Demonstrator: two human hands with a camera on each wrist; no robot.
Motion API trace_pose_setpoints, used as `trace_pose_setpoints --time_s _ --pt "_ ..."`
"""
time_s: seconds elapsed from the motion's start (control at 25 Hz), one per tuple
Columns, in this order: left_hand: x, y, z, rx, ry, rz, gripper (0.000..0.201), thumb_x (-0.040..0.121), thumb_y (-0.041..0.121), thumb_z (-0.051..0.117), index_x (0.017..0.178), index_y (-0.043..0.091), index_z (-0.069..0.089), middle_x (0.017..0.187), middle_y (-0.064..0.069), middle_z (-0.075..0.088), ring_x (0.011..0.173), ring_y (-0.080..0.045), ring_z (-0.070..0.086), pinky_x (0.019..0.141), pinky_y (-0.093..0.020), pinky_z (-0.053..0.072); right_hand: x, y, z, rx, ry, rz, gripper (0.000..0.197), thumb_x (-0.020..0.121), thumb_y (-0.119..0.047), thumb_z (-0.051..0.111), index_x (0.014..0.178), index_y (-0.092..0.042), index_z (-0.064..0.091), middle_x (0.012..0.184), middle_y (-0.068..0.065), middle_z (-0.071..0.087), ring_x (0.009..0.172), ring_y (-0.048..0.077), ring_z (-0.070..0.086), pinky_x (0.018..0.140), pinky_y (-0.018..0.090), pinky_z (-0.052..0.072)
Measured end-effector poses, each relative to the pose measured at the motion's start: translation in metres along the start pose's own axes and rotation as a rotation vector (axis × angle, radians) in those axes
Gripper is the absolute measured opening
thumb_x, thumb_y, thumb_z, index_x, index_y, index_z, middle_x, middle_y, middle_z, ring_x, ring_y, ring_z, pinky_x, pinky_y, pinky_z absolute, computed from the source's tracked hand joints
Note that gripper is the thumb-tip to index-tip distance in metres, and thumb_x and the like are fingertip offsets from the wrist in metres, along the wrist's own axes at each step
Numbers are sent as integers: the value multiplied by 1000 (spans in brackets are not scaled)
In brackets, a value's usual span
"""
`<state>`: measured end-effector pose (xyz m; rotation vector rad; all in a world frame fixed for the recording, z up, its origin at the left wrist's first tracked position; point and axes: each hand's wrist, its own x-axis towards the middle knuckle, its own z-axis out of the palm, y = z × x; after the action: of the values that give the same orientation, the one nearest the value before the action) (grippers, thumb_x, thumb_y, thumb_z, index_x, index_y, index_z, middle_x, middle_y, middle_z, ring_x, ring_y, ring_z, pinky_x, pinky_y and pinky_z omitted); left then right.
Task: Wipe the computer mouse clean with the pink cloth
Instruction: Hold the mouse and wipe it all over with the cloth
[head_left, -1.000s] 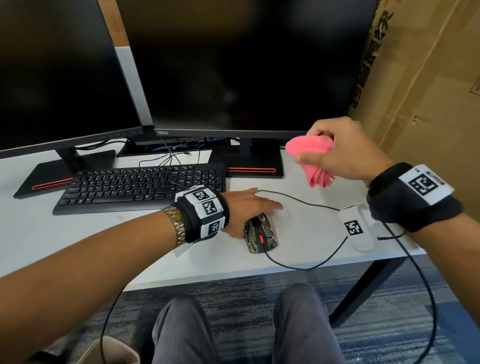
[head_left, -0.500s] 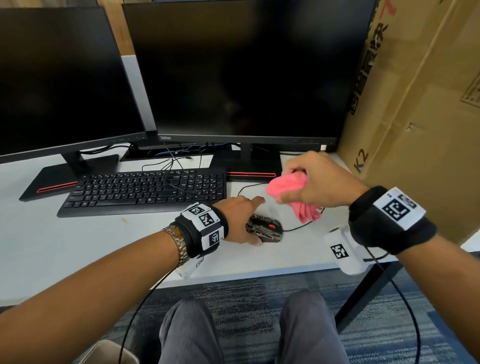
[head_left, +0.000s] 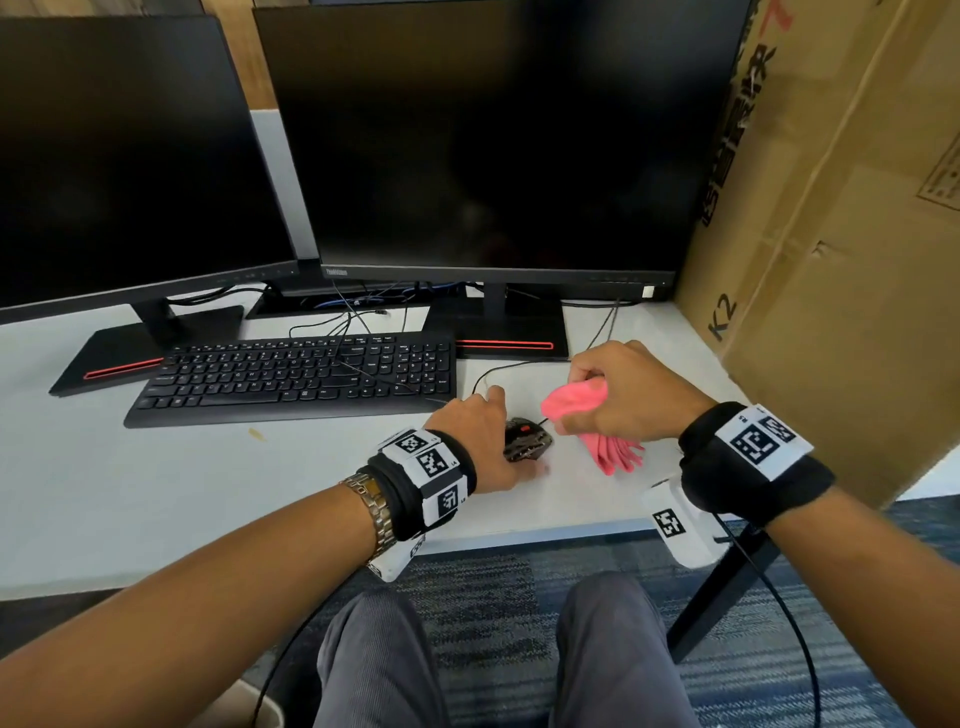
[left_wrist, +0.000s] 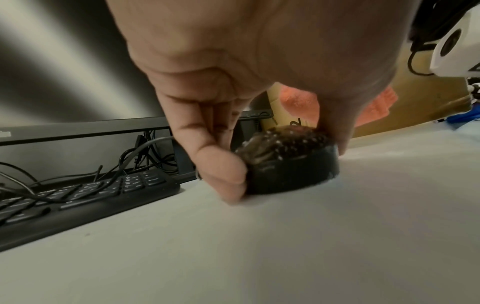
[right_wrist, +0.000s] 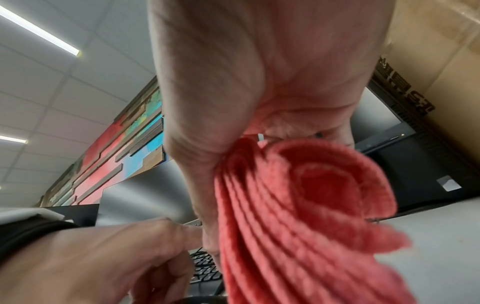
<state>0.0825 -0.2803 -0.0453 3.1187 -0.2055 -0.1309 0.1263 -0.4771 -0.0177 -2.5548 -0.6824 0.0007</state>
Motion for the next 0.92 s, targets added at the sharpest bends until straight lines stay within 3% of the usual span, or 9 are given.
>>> trace_pose_setpoints --time_s 0.08,0.16,0.24,0.32,0.48,0.68,0.92 --pt "-6 3 -1 -95 -25 -12 99 62 84 59 124 10 38 92 -6 53 85 -27 57 66 -32 44 -3 6 1 -7 -10 28 40 64 -46 86 77 -16 64 78 -1 60 83 18 50 62 33 38" --pt "-10 2 0 -221 -99 10 110 56 83 65 135 12 32 99 -7 57 93 -26 57 75 -33 50 -5 13 4 -13 -24 63 38 64 -45 86 76 -17 64 79 -3 59 85 19 50 62 32 37" --pt "-13 -4 1 -315 -217 56 122 52 75 76 146 23 20 107 -7 63 106 -24 56 88 -37 50 -7 19 8 -20 -40 86 37 63 -47 85 76 -21 62 81 -4 58 85 20 51 62 32 37" --pt "-14 -13 1 -388 -289 117 127 50 62 86 149 31 13 101 0 67 102 -17 58 93 -40 50 -9 24 9 -26 -54 126 38 63 -49 84 80 -26 60 87 -5 58 88 21 52 61 30 36" --pt "-21 -25 2 -452 -250 206 117 54 48 91 148 32 23 104 7 60 87 -9 64 84 -33 55 -19 31 -1 2 -74 253 44 63 -54 84 92 -26 65 104 1 60 94 23 64 70 34 52" --pt "-28 -20 13 -453 -194 256 104 59 41 90 145 29 32 107 6 59 91 -12 62 85 -32 56 -29 47 -9 93 -210 357 43 66 -51 84 88 -16 70 95 4 71 84 20 69 69 32 51" --pt "-27 -22 17 -569 -176 253 94 62 27 91 141 29 40 100 4 62 86 -15 64 83 -36 56 -17 42 -1 314 -231 372 39 73 -37 84 93 -7 70 90 12 74 77 23 68 72 34 50"
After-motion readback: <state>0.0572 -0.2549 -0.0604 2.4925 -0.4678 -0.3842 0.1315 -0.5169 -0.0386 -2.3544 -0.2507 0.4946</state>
